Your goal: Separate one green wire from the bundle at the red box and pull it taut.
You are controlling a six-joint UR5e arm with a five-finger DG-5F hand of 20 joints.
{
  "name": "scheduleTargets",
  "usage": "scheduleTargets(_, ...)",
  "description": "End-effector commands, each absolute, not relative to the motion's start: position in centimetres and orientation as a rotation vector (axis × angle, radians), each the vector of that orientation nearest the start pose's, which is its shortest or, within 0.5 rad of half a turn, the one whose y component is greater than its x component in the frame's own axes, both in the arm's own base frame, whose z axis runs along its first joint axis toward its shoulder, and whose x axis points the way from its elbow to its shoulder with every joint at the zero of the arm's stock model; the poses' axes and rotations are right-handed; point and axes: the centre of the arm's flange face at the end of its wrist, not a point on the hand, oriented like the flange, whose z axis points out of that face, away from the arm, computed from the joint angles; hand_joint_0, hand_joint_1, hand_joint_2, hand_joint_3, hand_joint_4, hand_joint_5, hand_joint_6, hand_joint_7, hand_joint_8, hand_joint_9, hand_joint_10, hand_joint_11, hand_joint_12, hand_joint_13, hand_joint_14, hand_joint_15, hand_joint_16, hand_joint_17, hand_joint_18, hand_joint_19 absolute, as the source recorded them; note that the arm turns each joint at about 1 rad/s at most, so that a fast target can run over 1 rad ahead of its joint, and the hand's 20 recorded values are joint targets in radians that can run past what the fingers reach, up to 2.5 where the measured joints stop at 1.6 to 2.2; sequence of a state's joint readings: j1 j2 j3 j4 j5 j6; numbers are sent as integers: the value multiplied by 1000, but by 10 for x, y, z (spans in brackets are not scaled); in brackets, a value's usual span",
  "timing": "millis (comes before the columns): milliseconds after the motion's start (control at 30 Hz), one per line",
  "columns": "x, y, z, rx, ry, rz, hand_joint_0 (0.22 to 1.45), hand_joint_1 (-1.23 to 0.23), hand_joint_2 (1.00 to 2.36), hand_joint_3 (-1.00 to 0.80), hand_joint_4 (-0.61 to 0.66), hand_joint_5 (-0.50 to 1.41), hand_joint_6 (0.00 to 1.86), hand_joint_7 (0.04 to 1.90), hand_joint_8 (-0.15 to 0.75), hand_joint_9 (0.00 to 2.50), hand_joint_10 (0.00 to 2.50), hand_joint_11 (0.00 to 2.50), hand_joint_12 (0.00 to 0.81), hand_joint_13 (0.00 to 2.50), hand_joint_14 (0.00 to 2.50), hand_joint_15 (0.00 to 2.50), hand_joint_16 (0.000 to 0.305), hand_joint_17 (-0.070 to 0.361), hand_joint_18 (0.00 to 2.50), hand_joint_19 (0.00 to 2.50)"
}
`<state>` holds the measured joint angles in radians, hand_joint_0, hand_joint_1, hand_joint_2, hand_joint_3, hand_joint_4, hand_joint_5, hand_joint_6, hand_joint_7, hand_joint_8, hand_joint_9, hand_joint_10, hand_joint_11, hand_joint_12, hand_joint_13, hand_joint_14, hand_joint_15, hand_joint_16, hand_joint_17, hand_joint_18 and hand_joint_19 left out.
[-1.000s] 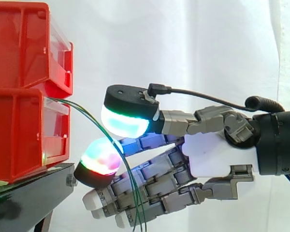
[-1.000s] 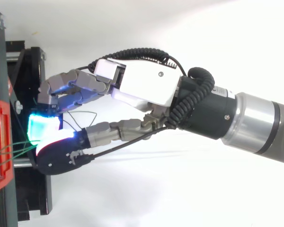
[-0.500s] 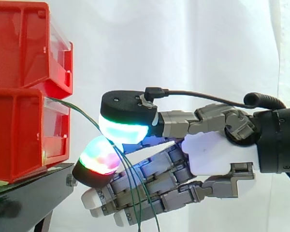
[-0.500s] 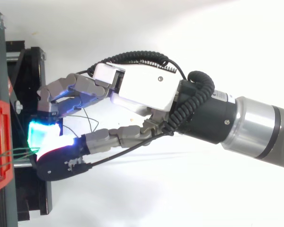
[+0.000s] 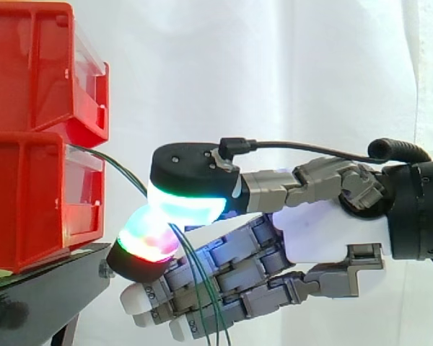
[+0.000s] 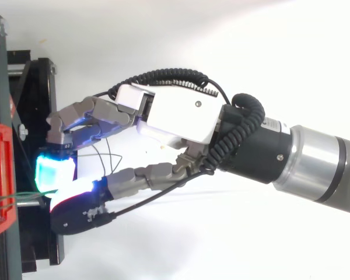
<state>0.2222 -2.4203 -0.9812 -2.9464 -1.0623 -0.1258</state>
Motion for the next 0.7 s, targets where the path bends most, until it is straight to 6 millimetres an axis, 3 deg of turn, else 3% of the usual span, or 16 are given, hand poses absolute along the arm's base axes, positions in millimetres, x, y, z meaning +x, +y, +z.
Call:
scheduleTargets(0, 799, -3, 237, 1276, 1122, 857, 646, -870, 1008, -394, 91, -163, 904, 902, 250, 733, 6, 160, 312, 347, 0, 20, 47, 107, 281, 183)
scheduleTargets(200, 798, -1, 236, 1279, 1129, 856, 613, -864, 1000, -499, 130, -154, 901, 915, 248, 747, 5, 165, 312, 353, 0, 27, 47, 105, 286, 187)
scheduleTargets(667, 796, 3, 232, 1288, 1142, 851, 529, -694, 1000, -500, 155, -148, 847, 901, 269, 771, 5, 167, 331, 363, 0, 31, 50, 112, 300, 197)
